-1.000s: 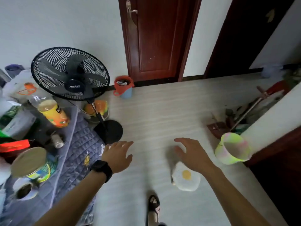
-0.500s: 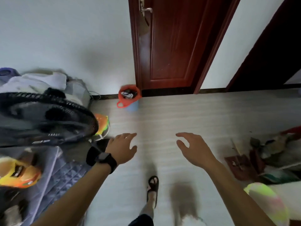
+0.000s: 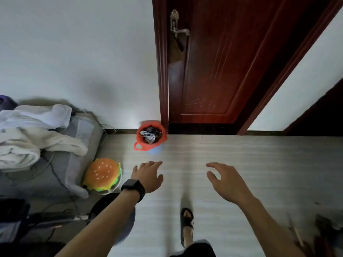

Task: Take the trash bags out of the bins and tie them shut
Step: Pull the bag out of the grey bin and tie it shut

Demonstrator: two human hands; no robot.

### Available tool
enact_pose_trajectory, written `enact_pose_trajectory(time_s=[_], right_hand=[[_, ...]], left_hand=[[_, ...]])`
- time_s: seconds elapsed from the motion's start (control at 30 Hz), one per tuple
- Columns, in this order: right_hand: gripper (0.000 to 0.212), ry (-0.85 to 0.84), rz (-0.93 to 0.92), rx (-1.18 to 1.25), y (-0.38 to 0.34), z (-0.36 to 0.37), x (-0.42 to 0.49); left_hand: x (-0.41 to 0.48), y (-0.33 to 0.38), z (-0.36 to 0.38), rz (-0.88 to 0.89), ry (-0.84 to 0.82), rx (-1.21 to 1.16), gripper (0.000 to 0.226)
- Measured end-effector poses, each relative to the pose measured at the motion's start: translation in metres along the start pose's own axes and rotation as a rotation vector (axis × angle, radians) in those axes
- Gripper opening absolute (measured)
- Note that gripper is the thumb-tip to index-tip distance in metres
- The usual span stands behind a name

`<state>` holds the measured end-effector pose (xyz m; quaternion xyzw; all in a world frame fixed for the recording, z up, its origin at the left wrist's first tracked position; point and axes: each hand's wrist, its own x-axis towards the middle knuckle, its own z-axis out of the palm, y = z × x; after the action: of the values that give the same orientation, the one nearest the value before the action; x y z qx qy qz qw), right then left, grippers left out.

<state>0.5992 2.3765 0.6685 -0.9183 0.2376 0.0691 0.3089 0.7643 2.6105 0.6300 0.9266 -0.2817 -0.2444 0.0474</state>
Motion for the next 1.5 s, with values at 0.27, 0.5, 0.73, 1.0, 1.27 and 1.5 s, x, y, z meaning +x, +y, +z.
enact_pose_trajectory(time_s=[0.27,0.5,0.73,1.0,1.27,1.5], right_hand=[[0.04,-0.108,-0.086,-0.008,-0.022,-0.023,0.204],[0.039,-0.215,-0.157,-0.056,-0.092,-0.021,0.347],[0.041,-0.181,-0.117,-0.036,-0.156,0.006,0.458],[0.04,-0.15,0.09,0.049,-0.205,0.036,0.532],[0.043,-0.223,0.262,0.088,-0.188,0.064,0.577],[0.042,-0.231,0.356,0.155,-0.163,0.088,0.611]], left_hand=[[0.135,-0.058,-0.06,-0.183,0.0,-0.016,0.061],[0.211,-0.124,-0.13,-0.317,0.033,-0.01,0.059],[0.332,-0.199,-0.19,-0.226,-0.007,0.033,0.059],[0.455,-0.262,-0.251,-0.043,-0.136,0.091,0.057],[0.528,-0.266,-0.26,0.032,-0.283,0.132,0.059],[0.569,-0.262,-0.247,0.042,-0.36,0.151,0.057]])
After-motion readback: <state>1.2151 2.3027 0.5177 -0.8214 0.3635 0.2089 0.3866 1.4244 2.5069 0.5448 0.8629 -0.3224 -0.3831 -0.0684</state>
